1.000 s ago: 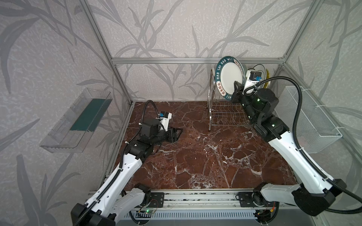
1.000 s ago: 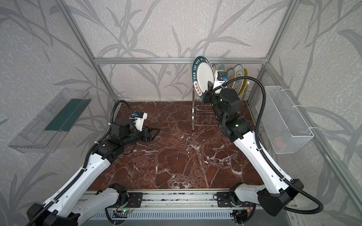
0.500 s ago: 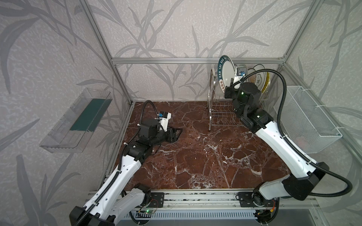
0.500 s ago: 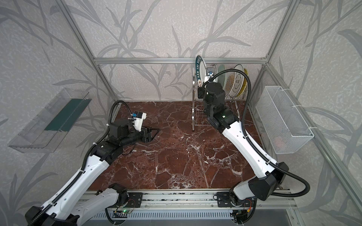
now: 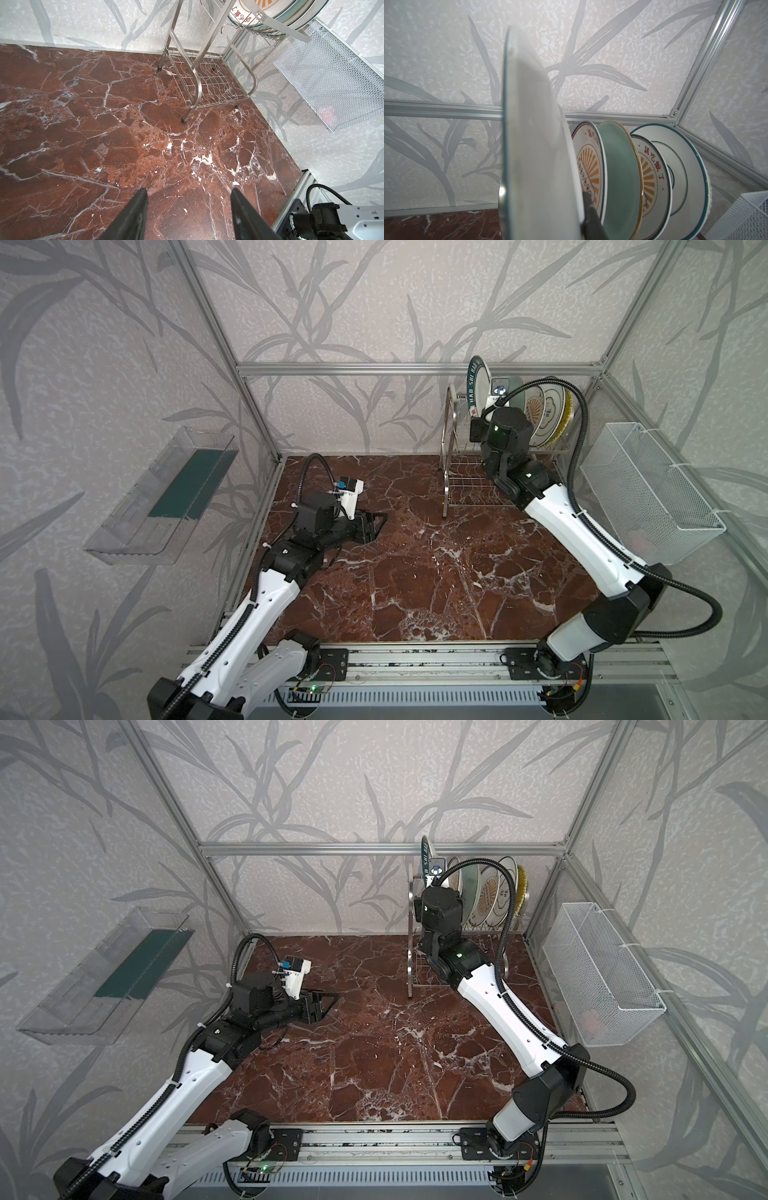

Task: Load plates into a dish rack
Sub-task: Place the plate on the dish rack.

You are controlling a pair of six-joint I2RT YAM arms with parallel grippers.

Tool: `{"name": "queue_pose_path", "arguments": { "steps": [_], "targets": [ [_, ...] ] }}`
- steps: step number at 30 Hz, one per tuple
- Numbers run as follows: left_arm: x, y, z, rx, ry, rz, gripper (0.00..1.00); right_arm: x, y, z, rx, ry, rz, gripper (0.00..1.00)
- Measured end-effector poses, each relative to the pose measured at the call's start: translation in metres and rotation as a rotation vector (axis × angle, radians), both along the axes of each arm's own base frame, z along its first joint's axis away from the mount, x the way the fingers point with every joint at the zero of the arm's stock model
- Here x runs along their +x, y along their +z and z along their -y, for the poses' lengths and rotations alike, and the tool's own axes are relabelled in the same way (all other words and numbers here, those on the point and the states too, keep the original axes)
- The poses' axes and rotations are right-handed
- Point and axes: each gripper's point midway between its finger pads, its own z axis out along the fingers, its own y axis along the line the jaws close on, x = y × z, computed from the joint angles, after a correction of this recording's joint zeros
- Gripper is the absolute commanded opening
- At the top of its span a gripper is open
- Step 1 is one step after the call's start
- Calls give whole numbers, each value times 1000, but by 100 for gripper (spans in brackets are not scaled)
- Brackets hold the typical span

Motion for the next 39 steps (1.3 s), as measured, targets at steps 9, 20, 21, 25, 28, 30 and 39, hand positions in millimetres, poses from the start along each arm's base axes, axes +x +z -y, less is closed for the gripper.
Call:
{"name": "queue_pose_path", "arguments": {
  "steps": [9, 20, 21, 25, 28, 30, 39],
  "targets": [
    [-1, 0, 2, -8, -10, 2, 61, 14, -10, -5, 14, -33, -15, 0],
    [-3, -2, 2, -12, -17, 1, 61, 26, -32, -5, 23, -87, -46, 0],
    [-3, -2, 2, -12, -17, 1, 61, 27, -34, -5, 25, -91, -48, 0],
    [-3, -2, 2, -12, -17, 2, 61, 33, -43, -7, 30, -106, -60, 0],
    [-4, 0, 2, -14, -17, 6, 61, 38, -54, -10, 27, -111, -76, 0],
    [-5, 1, 2, -15, -17, 10, 61, 42, -61, -12, 24, -112, -87, 0],
    [-5, 0, 2, -16, -17, 13, 61, 50, -79, -10, 13, -128, -122, 0]
  ]
}}
